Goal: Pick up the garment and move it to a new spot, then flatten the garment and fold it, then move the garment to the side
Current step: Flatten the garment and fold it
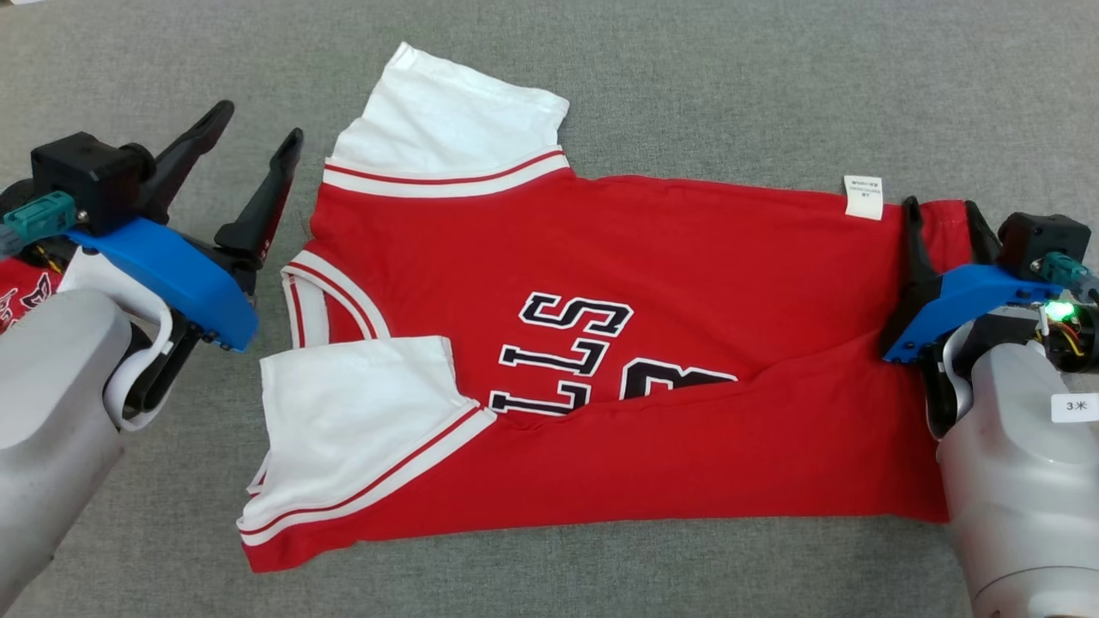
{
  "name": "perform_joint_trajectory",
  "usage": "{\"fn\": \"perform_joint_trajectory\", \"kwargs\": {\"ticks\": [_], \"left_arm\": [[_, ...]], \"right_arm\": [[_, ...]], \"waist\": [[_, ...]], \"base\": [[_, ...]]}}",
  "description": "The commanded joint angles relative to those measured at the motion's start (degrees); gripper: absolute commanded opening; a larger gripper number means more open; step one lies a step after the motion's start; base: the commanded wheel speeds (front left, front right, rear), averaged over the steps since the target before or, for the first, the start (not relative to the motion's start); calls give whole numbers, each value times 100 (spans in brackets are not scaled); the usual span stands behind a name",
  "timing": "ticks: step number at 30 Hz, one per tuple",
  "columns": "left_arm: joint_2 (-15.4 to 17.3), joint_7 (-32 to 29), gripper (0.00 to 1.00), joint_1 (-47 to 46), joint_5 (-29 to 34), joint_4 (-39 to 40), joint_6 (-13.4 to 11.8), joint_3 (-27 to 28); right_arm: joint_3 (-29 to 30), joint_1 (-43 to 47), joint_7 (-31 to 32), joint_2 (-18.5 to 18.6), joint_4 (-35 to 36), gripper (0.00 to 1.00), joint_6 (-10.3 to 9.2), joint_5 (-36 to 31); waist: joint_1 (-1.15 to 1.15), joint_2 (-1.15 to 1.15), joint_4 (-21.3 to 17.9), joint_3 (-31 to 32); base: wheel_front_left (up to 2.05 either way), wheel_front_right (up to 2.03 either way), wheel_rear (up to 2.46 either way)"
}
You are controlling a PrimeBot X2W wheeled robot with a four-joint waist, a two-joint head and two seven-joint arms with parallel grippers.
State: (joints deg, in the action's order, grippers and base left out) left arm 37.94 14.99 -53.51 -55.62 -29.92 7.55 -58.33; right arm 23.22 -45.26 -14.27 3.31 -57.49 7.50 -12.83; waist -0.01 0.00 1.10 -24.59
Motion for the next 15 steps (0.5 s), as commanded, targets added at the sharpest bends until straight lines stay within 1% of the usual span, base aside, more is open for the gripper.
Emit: {"fn": "perform_joint_trajectory", "kwargs": {"ticks": [1,5,11,15], "left_arm": [[62,24,100,-198,-84,54,-12,-112],[206,-92,100,-646,-618,293,-12,-522],[657,-623,100,-1443,-1467,702,-12,-1080],[965,-987,100,-1801,-1657,943,-12,-1354]], "right_arm": [[-91,76,42,-82,-274,0,-1,69],[-402,-188,-30,-91,-306,0,0,227],[-1071,-601,-71,-99,-273,0,0,745],[-1603,-701,-78,-91,-6,0,0,1220]], "waist": [[1,0,-8,-45],[1,0,-80,-224],[1,0,-322,-549],[1,0,-525,-748]], "base": [[0,0,0],[0,0,0],[0,0,0],[0,0,0]]}}
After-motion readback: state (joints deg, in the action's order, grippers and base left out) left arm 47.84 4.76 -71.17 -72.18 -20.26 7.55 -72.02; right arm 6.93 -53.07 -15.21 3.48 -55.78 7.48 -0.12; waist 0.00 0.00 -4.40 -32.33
